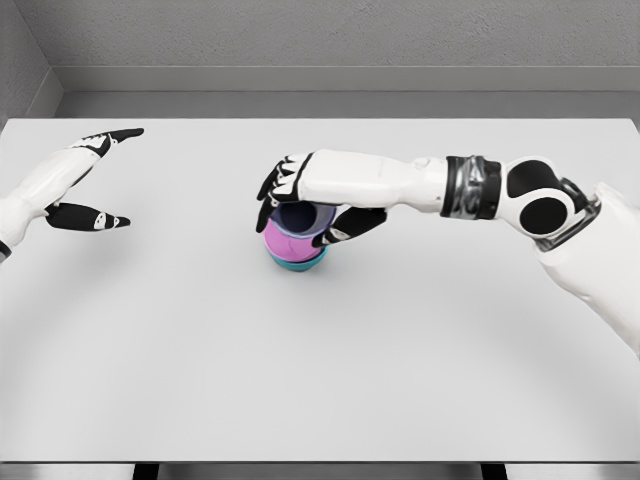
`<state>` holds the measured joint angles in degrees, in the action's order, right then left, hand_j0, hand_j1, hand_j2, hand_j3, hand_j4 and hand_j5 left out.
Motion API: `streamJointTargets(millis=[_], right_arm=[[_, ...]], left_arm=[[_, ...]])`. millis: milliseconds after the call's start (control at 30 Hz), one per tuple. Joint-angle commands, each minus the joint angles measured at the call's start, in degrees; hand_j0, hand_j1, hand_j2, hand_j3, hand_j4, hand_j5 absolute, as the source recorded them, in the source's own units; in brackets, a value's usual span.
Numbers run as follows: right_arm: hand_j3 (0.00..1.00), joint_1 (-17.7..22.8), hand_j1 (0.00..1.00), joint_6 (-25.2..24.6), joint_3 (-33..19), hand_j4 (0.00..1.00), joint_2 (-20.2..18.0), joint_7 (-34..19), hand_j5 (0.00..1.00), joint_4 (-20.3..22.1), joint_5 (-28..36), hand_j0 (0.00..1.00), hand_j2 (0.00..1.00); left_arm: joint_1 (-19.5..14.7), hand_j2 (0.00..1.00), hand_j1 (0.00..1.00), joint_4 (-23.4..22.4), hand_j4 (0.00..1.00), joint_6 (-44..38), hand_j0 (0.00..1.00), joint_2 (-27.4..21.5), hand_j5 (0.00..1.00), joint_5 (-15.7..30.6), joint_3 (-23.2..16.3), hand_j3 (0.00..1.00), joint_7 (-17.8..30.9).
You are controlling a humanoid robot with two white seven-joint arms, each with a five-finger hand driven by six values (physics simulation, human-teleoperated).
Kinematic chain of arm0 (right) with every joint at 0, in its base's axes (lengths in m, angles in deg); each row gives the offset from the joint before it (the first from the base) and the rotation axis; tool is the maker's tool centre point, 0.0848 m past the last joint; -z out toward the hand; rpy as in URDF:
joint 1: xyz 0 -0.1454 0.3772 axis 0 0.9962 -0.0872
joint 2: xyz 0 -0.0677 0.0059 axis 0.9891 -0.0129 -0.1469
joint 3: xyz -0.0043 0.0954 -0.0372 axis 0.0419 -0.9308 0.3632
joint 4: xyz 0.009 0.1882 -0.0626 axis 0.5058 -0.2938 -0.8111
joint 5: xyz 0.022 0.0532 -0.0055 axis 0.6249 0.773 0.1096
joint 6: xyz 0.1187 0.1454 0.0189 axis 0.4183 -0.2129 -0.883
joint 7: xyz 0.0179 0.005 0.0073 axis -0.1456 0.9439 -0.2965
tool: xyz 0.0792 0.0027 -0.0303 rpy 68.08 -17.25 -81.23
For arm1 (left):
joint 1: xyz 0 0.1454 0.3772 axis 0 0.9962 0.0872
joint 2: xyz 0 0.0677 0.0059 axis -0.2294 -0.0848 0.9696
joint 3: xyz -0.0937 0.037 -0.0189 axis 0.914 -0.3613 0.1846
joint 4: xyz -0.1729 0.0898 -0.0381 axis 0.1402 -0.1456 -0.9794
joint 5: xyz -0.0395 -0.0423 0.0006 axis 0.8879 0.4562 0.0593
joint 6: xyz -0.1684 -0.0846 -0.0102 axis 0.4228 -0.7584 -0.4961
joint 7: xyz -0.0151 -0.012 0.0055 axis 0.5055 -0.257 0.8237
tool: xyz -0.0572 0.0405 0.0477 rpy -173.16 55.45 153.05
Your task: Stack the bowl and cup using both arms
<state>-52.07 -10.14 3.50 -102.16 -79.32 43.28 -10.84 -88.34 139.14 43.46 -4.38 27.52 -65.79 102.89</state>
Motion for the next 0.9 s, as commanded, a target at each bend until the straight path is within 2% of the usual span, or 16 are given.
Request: streamJointTargets(millis=[0, 867], right_arm=[[0.62, 0.0, 0.62, -0.19, 0.06, 0.62, 0.87, 0.01, 0.62, -0.9, -0.13, 0.62, 0.62], [0.64, -0.44, 0.64, -0.1, 2.17, 0.64, 3.68, 0.01, 0.64, -4.68, -1.98, 0.64, 0.64]], left_arm=[[0.0, 1.0, 1.0, 0.0, 1.0, -0.09, 1.0, -0.03, 1.0, 0.34, 0.01, 1.0, -0.03], [0.09, 1.0, 1.0, 0.0, 1.0, -0.09, 1.0, 0.06, 1.0, 0.34, -0.08, 1.0, -0.03]])
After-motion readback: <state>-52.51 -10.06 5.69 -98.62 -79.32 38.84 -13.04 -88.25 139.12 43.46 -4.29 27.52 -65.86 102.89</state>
